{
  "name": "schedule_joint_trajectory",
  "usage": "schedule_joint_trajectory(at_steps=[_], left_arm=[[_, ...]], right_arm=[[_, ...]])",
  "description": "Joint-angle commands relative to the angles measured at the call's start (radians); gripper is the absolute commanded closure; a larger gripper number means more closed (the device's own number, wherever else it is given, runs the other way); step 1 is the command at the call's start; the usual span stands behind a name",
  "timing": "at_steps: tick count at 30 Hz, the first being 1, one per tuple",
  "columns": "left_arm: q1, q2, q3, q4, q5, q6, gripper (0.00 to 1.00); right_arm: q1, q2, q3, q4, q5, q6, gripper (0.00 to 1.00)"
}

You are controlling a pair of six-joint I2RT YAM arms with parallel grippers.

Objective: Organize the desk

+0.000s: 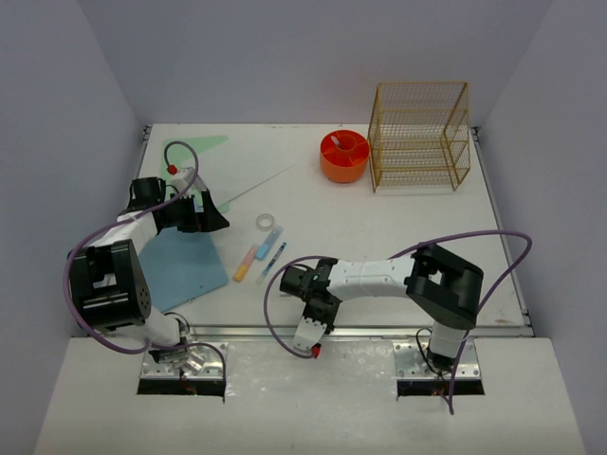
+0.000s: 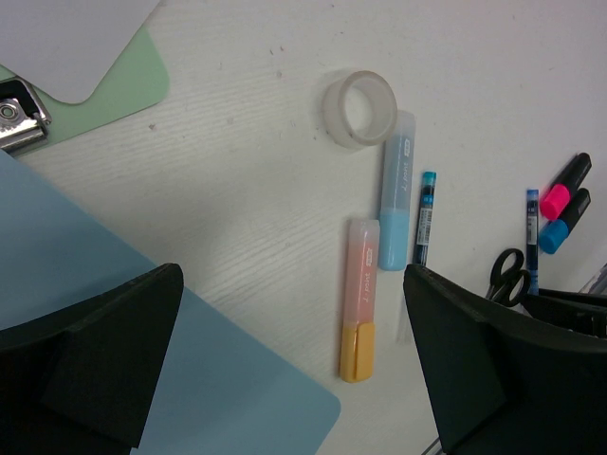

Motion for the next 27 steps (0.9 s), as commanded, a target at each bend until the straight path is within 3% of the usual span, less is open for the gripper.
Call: schedule_joint_trajectory(at_steps=[1, 12, 20, 25, 27], left_arm=[[0.003, -0.013, 0.010, 0.025, 0.017, -0.002, 0.00], [0.004, -0.029, 0.013, 0.016, 0.007, -0.002, 0.00], [0.003, -0.039, 0.026, 0.011, -0.002, -0.001, 0.00], [0.002, -0.040, 0.041, 0.026, 0.018, -0.030, 0.00], [0.002, -0.045, 0.043, 0.053, 0.026, -0.064, 0.00]], right_arm=[[-0.009, 0.048, -0.018, 0.009, -0.008, -0.017, 0.72], [0.012, -0.030, 0.114, -0.133, -0.066, 0.111, 1.00], [-0.003, -0.168, 0.307, -0.223, -0.156, 0.309, 1.00], [-0.184, -0.243, 0.417, -0.082, -0.295, 0.519, 1.00], [-0.280, -0.250, 0.426, 0.075, -0.333, 0.639, 1.00]])
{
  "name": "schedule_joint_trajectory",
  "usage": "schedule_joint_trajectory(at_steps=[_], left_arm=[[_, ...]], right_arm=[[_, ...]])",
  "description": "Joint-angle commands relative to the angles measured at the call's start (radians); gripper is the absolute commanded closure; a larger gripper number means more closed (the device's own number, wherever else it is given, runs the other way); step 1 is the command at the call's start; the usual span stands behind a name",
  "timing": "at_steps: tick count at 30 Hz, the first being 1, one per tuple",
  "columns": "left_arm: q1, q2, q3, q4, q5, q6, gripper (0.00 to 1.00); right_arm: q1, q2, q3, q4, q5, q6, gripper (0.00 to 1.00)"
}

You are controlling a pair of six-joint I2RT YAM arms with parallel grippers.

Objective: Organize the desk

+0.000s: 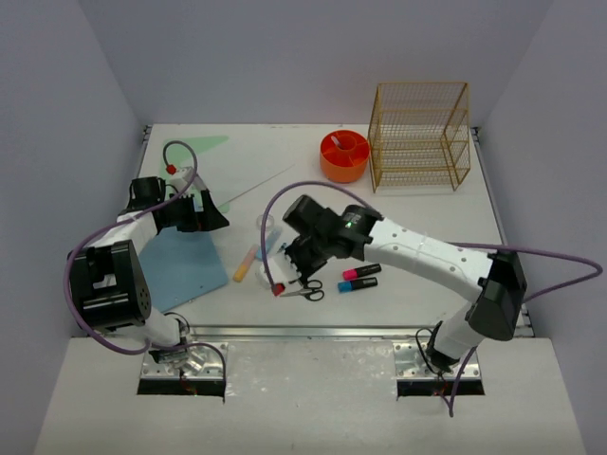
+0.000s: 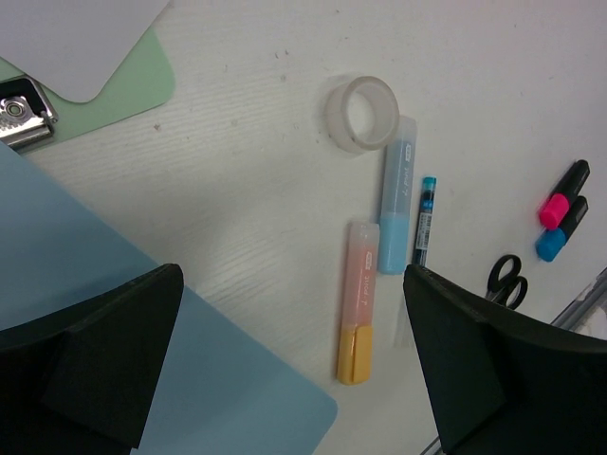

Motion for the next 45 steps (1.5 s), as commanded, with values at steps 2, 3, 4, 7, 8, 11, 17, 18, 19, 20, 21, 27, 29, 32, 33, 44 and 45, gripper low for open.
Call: schedule_joint_trajectory(at_steps=[2, 3, 4, 7, 8, 11, 17, 18, 19, 20, 21, 27, 29, 32, 33, 44, 45], left_arm=[[0.002, -0.053, 0.044, 0.081, 0.047, -0.075, 0.00], [0.002, -0.057, 0.046, 0.095, 0.052, -0.089, 0.00], [0.002, -0.060, 0.048, 0.111, 0.055, -0.105, 0.00], [0.002, -0.066, 0.056, 0.149, 0.056, -0.140, 0.00], [0.002, -0.066, 0.057, 0.156, 0.056, -0.139, 0.00], [0.003, -0.057, 0.059, 0.175, 0.050, -0.179, 0.00], [0.002, -0.024, 0.067, 0.177, 0.048, -0.174, 0.00], [0.003, -0.016, 0.069, 0.176, 0.046, -0.173, 0.00], [0.004, -0.008, 0.071, 0.175, 0.043, -0.172, 0.00], [0.004, -0.001, 0.075, 0.174, 0.041, -0.170, 0.00], [0.002, 0.005, 0.078, 0.174, 0.039, -0.169, 0.00], [0.002, 0.036, 0.099, 0.165, 0.033, -0.162, 0.00], [0.004, 0.050, 0.104, 0.165, 0.032, -0.162, 0.00], [0.002, 0.069, 0.112, 0.165, 0.030, -0.162, 0.00], [0.003, 0.078, 0.113, 0.165, 0.032, -0.163, 0.00], [0.004, 0.110, 0.137, 0.159, 0.031, -0.169, 0.00], [0.004, 0.110, 0.136, 0.158, 0.032, -0.167, 0.00]], right_arm=[[-0.300, -0.048, 0.060, 0.360, -0.145, 0.423, 1.00], [-0.350, -0.044, 0.056, 0.451, -0.141, 0.504, 1.00], [-0.395, -0.037, 0.056, 0.545, -0.134, 0.584, 1.00], [-0.523, -0.007, 0.080, 0.771, -0.096, 0.850, 1.00], [-0.528, 0.006, 0.090, 0.817, -0.074, 0.911, 1.00], [-0.614, 0.081, 0.120, 1.008, 0.068, 1.063, 1.00], [-0.679, 0.264, 0.293, 1.148, 0.284, 1.176, 1.00], [-0.682, 0.295, 0.317, 1.174, 0.316, 1.177, 1.00], [-0.685, 0.327, 0.338, 1.213, 0.344, 1.172, 1.00], [-0.686, 0.356, 0.349, 1.281, 0.363, 1.157, 1.00], [-0.687, 0.377, 0.351, 1.289, 0.381, 1.147, 1.00], [-0.706, 0.474, 0.366, 1.404, 0.453, 1.145, 1.00], [-0.714, 0.477, 0.345, 1.418, 0.440, 1.161, 1.00], [-0.720, 0.473, 0.293, 1.432, 0.439, 1.166, 1.00], [-0.722, 0.467, 0.265, 1.446, 0.440, 1.166, 1.00], [-0.745, 0.474, 0.144, 1.484, 0.410, 1.180, 0.84], [-0.746, 0.472, 0.141, 1.481, 0.396, 1.180, 0.75]])
